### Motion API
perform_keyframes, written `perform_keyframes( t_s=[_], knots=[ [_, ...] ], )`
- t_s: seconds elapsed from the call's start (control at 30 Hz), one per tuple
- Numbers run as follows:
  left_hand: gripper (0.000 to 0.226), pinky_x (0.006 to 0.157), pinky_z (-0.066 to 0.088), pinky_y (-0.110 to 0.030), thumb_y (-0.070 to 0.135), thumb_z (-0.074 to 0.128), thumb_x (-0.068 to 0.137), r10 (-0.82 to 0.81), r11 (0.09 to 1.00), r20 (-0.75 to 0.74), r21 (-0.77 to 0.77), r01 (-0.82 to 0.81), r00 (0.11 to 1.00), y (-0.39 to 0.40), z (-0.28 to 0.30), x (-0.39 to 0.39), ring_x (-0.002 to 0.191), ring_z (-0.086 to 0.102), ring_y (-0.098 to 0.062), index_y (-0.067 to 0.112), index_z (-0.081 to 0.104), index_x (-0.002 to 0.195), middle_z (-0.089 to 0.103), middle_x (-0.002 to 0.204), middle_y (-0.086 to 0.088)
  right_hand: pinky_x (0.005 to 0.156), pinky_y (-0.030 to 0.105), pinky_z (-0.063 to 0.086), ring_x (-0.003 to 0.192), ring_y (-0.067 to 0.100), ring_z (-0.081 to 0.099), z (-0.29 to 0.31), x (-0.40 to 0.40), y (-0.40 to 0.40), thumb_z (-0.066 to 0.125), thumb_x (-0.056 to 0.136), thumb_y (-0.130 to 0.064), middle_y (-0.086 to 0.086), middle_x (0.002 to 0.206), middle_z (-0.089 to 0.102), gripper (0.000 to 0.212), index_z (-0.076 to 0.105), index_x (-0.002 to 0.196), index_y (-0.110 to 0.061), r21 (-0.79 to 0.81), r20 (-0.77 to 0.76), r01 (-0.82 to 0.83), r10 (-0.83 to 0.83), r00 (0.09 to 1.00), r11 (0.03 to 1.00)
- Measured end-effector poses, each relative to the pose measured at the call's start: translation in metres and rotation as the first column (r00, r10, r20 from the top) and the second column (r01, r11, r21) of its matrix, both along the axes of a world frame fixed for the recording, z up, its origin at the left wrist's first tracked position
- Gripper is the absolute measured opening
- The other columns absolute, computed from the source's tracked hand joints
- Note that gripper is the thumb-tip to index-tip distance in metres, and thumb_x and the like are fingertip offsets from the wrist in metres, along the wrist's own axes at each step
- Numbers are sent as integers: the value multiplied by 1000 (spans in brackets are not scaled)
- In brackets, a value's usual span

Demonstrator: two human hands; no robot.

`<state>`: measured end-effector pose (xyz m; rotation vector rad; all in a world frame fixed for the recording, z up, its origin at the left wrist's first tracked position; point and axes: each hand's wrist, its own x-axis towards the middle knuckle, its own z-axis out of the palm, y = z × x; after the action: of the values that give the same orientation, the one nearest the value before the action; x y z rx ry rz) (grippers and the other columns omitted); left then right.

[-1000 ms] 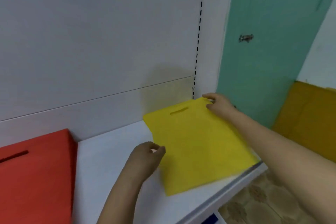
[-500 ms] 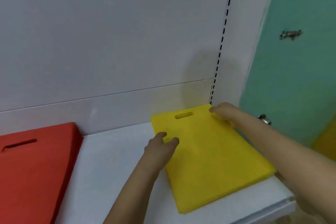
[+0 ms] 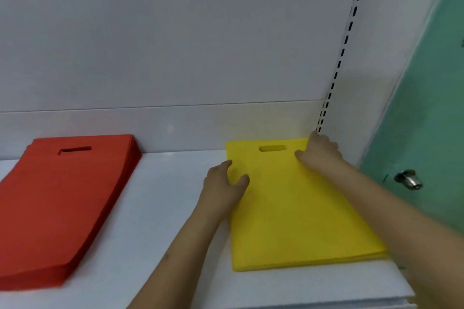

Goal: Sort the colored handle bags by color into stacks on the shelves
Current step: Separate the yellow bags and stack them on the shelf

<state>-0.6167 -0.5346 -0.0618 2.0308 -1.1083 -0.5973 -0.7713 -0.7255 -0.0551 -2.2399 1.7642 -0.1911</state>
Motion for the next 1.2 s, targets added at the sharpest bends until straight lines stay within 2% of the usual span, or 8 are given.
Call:
perform_keyframes(
  t_s=[0.1, 0.27, 0.53, 0.77, 0.87, 0.93, 1.03, 1.2],
  knots=[
    [68, 113, 31, -35, 42, 57, 94, 22, 997, 34, -72, -20, 999, 33, 7, 11, 141, 34, -21, 19, 30, 152, 35, 153, -5, 109, 49, 32, 134, 42, 30, 24, 38, 37, 47, 96, -45, 18, 151, 26, 76, 13, 152, -6, -130, -16, -109, 108, 994, 985],
    [63, 108, 29, -23, 39, 57, 95, 124, 967, 89, -236, -100, 988, 116, 22, 54, 136, 38, -13, 21, 34, 150, 39, 150, 1, 110, 40, 29, 139, 35, 31, 73, 138, 130, 47, 98, -44, 19, 152, 31, 71, 22, 150, -3, -190, 226, -375, 412, 883, 907],
    [41, 99, 46, -28, 32, 58, 92, 378, 835, 141, -479, -271, 915, 296, 52, 175, 110, 55, -4, 24, 55, 133, 59, 122, 9, 109, 35, 32, 134, 29, 42, 94, 327, 320, 50, 97, -40, 15, 146, 44, 62, 36, 145, -4, -283, 437, -496, 571, 695, 821],
    [37, 94, 46, -24, 35, 57, 95, 596, 721, 86, -495, -485, 798, 449, 53, 300, 107, 53, 1, 28, 55, 131, 57, 120, 12, 101, 39, 34, 127, 35, 44, 90, 461, 457, 52, 96, -35, 21, 137, 49, 54, 43, 136, 0, -329, 367, -645, 723, 586, 690],
    [37, 88, 47, -23, 37, 56, 96, 651, 691, 110, -495, -526, 751, 484, 54, 346, 107, 54, -3, 26, 54, 132, 57, 119, 8, 88, 43, 43, 116, 41, 49, 92, 515, 477, 44, 83, -59, 20, 126, 53, 68, 47, 128, -8, -315, 300, -691, 759, 577, 650],
    [39, 87, 44, -22, 37, 55, 96, 685, 666, 100, -489, -563, 722, 499, 50, 377, 109, 52, -5, 24, 54, 133, 55, 121, 7, 89, 46, 46, 116, 42, 49, 87, 553, 476, 40, 78, -68, 20, 132, 49, 83, 40, 136, -9, -306, 216, -711, 773, 596, 633],
    [44, 93, 43, -25, 40, 55, 96, 723, 647, 118, -461, -607, 681, 511, 44, 428, 118, 49, -9, 23, 51, 136, 52, 129, 5, 104, 46, 36, 134, 41, 34, 84, 598, 478, 51, 90, -59, 19, 151, 30, 86, 19, 151, -7, -313, 58, -733, 782, 620, 604],
    [55, 102, 35, -31, 45, 56, 94, 782, 623, 288, -398, -673, 553, 514, 42, 513, 132, 36, -18, 17, 48, 141, 46, 140, -1, 111, 49, 31, 143, 41, 18, 78, 663, 456, 55, 84, -67, 18, 160, 8, 109, -1, 153, -6, -293, -194, -749, 730, 656, 595]
  ],
)
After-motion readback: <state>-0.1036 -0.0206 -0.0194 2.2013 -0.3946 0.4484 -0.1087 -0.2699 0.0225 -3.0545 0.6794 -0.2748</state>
